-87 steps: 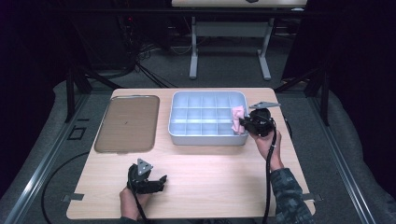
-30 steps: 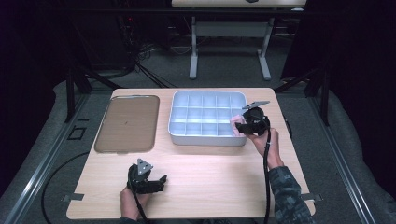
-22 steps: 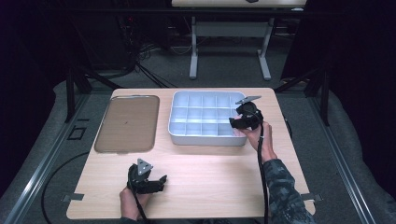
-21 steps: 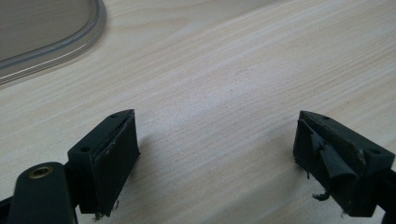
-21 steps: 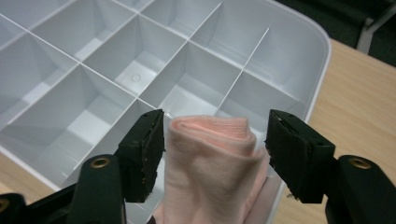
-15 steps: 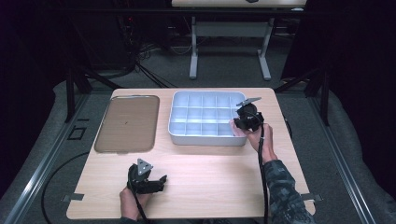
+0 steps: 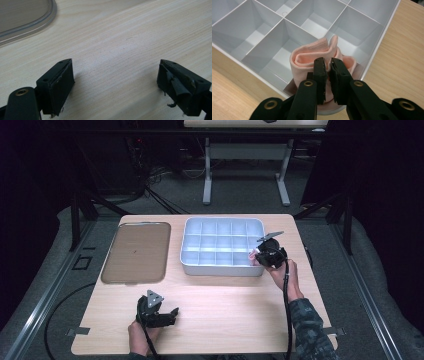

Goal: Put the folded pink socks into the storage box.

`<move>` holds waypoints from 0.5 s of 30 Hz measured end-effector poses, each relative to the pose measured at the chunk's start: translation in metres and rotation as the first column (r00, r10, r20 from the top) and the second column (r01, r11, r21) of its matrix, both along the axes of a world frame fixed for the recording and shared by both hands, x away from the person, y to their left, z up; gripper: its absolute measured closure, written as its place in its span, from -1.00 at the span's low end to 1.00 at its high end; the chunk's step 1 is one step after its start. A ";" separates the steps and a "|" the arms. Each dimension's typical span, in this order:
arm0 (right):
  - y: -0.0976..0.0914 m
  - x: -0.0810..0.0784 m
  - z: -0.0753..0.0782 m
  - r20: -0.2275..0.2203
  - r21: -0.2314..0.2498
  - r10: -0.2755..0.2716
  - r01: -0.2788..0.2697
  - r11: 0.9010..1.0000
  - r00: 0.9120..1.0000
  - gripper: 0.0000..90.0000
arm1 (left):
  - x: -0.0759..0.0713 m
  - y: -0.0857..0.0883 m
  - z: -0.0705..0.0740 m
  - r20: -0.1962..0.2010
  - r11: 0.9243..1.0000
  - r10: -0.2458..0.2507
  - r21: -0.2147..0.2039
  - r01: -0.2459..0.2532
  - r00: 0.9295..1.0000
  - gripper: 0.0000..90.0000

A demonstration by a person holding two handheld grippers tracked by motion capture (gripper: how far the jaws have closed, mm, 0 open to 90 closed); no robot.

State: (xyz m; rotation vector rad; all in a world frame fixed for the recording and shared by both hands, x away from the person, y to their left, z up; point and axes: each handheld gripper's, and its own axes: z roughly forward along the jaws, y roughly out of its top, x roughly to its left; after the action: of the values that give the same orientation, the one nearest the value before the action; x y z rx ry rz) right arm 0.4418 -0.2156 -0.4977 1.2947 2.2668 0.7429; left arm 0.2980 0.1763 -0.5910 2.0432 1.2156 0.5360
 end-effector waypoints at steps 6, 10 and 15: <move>-0.002 -0.008 0.012 0.050 0.043 0.011 -0.013 0.999 0.999 0.50 | 0.000 0.000 0.000 -0.001 1.000 0.000 -0.001 0.000 1.000 -0.69; -0.005 -0.021 0.022 0.045 0.131 0.016 -0.022 0.991 0.999 0.10 | 0.000 0.000 0.000 0.001 1.000 -0.002 0.000 0.002 1.000 -0.69; -0.010 -0.039 0.030 0.034 0.184 0.032 -0.038 0.982 0.999 -0.39 | 0.000 0.000 0.000 0.000 1.000 0.001 -0.001 -0.001 1.000 -0.69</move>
State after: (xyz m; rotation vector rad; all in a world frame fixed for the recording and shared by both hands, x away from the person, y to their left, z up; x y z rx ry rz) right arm 0.4024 -0.2261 -0.4675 1.3176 2.2441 0.9996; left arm 0.2980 0.1762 -0.5911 2.0419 1.2167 0.5359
